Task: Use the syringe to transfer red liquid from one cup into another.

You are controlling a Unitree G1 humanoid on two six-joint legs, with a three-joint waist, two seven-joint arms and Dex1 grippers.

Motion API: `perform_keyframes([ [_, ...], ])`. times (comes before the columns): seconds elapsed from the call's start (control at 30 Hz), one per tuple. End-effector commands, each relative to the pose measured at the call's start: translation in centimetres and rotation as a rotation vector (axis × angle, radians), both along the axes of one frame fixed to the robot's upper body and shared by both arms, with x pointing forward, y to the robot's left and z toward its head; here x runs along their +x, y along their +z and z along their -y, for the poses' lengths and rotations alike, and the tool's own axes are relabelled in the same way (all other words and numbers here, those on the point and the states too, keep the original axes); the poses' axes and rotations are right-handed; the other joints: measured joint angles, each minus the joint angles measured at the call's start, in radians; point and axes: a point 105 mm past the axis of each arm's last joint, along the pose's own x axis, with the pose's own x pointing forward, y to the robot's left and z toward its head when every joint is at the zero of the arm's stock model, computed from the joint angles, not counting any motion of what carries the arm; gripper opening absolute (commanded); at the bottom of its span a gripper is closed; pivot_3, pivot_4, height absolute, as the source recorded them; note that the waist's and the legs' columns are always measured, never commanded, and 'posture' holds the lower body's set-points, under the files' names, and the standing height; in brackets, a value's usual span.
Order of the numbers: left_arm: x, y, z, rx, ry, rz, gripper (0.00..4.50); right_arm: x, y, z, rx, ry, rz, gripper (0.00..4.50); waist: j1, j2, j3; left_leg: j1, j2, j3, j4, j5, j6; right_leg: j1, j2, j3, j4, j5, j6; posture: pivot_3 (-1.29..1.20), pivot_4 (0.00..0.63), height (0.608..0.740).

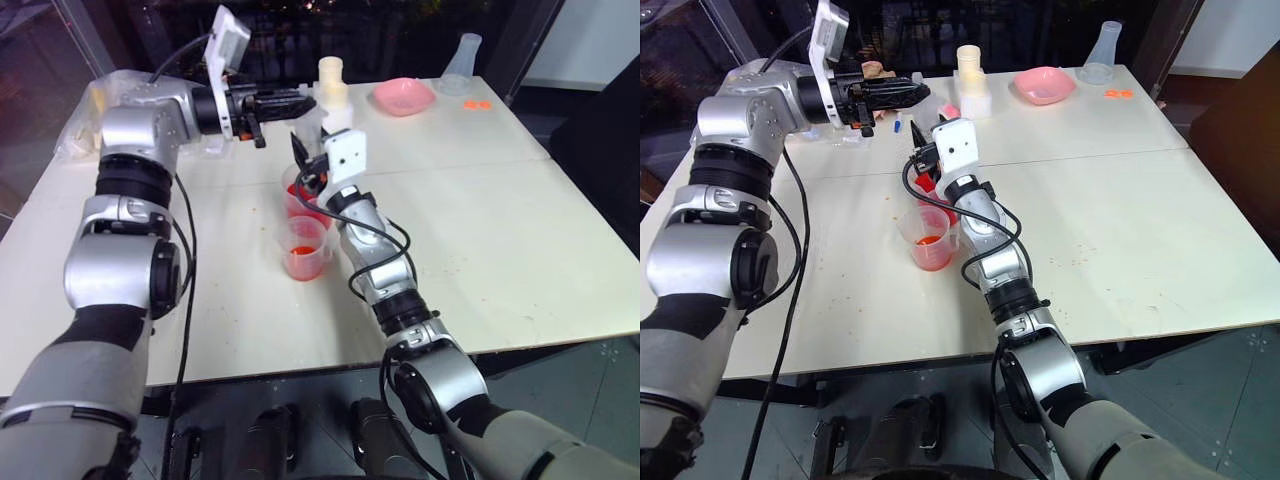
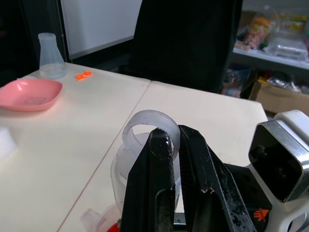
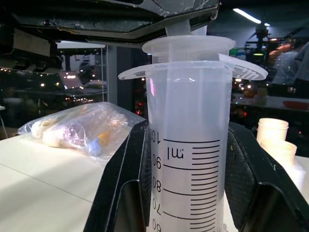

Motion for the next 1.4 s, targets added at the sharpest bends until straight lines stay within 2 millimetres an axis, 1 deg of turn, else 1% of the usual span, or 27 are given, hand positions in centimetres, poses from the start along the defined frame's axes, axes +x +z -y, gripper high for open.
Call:
perform_keyframes([
  [0.03,-1.1,3.5,1.1,-0.041,-0.058,0.096,0.03,-0.8,0.9,-1.0,0.03,0.036,0.019,1.36,0.0,0.0,0.0,0.0,0.0,0.0,0.0,0.0,0.0,0.0,0.0,0.0,0.0,0.0,0.0,0.0,0.15,0.74],
  [0.3,-1.4,4.7,1.3,-0.076,-0.059,0.116,0.03,-0.6,-0.5,-1.6,0.039,0.039,-0.023,1.36,0.0,0.0,0.0,0.0,0.0,0.0,0.0,0.0,0.0,0.0,0.0,0.0,0.0,0.0,0.0,0.0,0.15,0.74],
  [0.6,-1.4,4.9,0.9,-0.075,-0.045,0.116,0.03,-0.3,-3.0,-2.1,0.03,0.037,-0.086,1.36,0.0,0.0,0.0,0.0,0.0,0.0,0.0,0.0,0.0,0.0,0.0,0.0,0.0,0.0,0.0,0.0,0.15,0.74],
  [0.77,-1.3,5.1,0.8,-0.075,-0.038,0.12,0.03,-0.2,-4.1,-2.1,0.022,0.036,-0.109,1.36,0.0,0.0,0.0,0.0,0.0,0.0,0.0,0.0,0.0,0.0,0.0,0.0,0.0,0.0,0.0,0.0,0.15,0.74],
  [0.9,-1.3,5.4,0.6,-0.079,-0.027,0.126,0.03,-0.2,-4.5,-2.2,0.017,0.035,-0.119,1.36,0.0,0.0,0.0,0.0,0.0,0.0,0.0,0.0,0.0,0.0,0.0,0.0,0.0,0.0,0.0,0.0,0.15,0.74],
  [1.23,-1.3,7.2,0.2,-0.124,0.0,0.172,0.03,-0.2,-5.4,-2.2,0.007,0.032,-0.14,1.36,0.0,0.0,0.0,0.0,0.0,0.0,0.0,0.0,0.0,0.0,0.0,0.0,0.0,0.0,0.0,0.0,0.15,0.74],
  [1.4,-1.5,7.4,0.2,-0.117,-0.005,0.181,0.03,-0.2,-5.6,-2.1,0.003,0.029,-0.144,1.36,-0.001,0.0,0.0,0.0,0.0,0.0,0.0,0.0,0.0,0.0,0.0,0.0,0.0,0.0,0.0,0.0,0.15,0.74],
])
